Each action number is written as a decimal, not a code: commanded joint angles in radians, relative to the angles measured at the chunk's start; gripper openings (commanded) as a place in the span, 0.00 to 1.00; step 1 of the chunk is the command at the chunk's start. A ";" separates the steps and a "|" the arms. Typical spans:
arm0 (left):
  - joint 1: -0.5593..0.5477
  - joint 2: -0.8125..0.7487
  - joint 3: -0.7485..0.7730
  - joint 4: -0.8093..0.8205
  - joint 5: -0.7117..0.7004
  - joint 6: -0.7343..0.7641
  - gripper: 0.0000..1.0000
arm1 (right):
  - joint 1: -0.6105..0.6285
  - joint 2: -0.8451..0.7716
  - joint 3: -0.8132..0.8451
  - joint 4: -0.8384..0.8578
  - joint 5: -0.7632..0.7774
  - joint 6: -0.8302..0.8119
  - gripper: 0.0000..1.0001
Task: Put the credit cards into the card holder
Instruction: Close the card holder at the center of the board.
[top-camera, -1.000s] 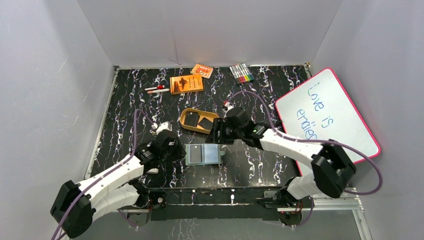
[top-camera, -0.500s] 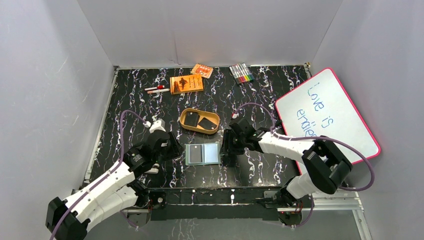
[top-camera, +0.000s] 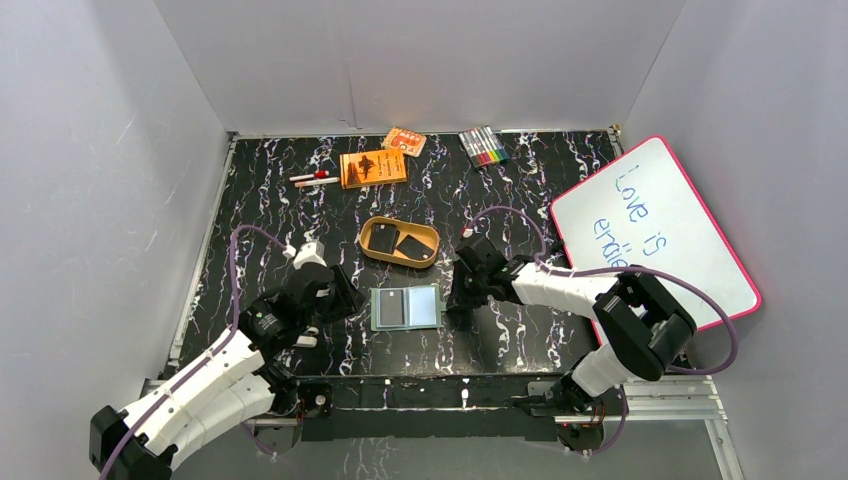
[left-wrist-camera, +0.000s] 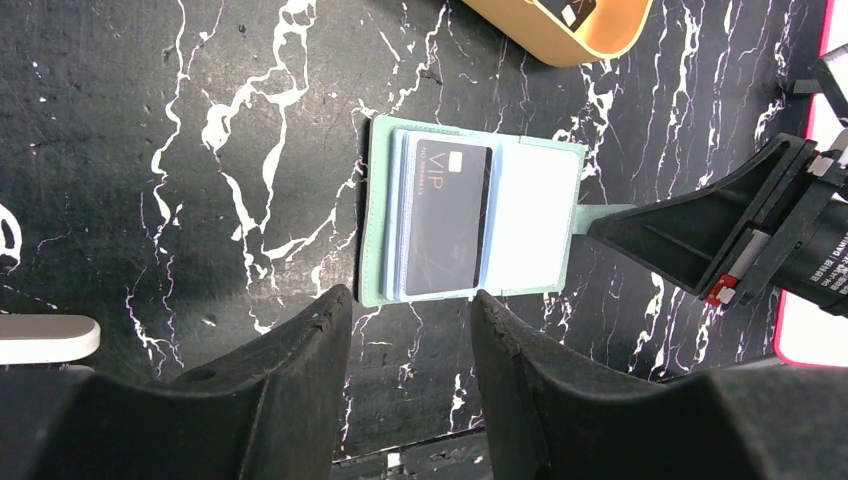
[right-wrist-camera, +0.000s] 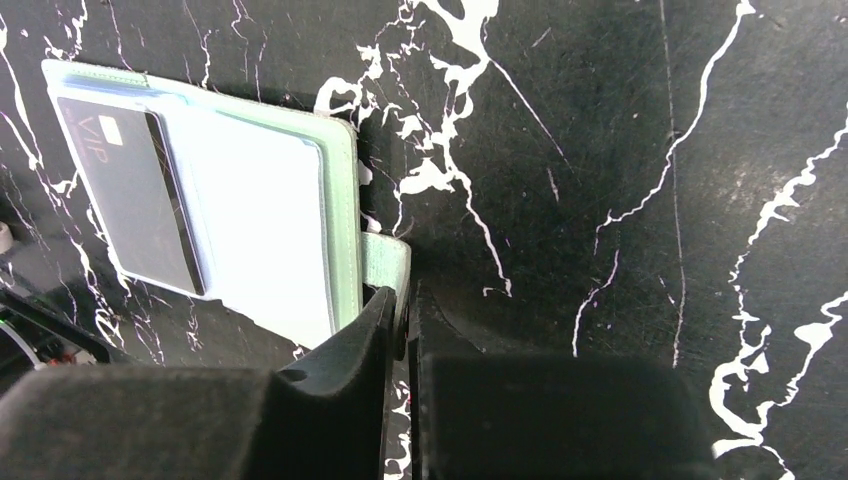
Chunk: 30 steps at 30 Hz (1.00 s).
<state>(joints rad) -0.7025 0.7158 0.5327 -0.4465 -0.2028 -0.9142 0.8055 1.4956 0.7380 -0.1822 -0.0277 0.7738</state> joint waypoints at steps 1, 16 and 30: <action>-0.002 -0.016 -0.006 -0.021 -0.009 -0.007 0.46 | 0.001 -0.011 0.035 0.040 0.022 -0.035 0.09; -0.001 0.094 -0.060 0.100 0.053 0.003 0.46 | 0.001 -0.257 0.114 0.013 -0.182 -0.246 0.00; -0.002 0.290 -0.174 0.310 0.113 -0.047 0.17 | 0.063 -0.072 0.123 0.276 -0.383 -0.201 0.00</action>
<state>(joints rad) -0.7025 0.9981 0.3737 -0.2050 -0.1146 -0.9474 0.8482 1.3796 0.8307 -0.0383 -0.3748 0.5507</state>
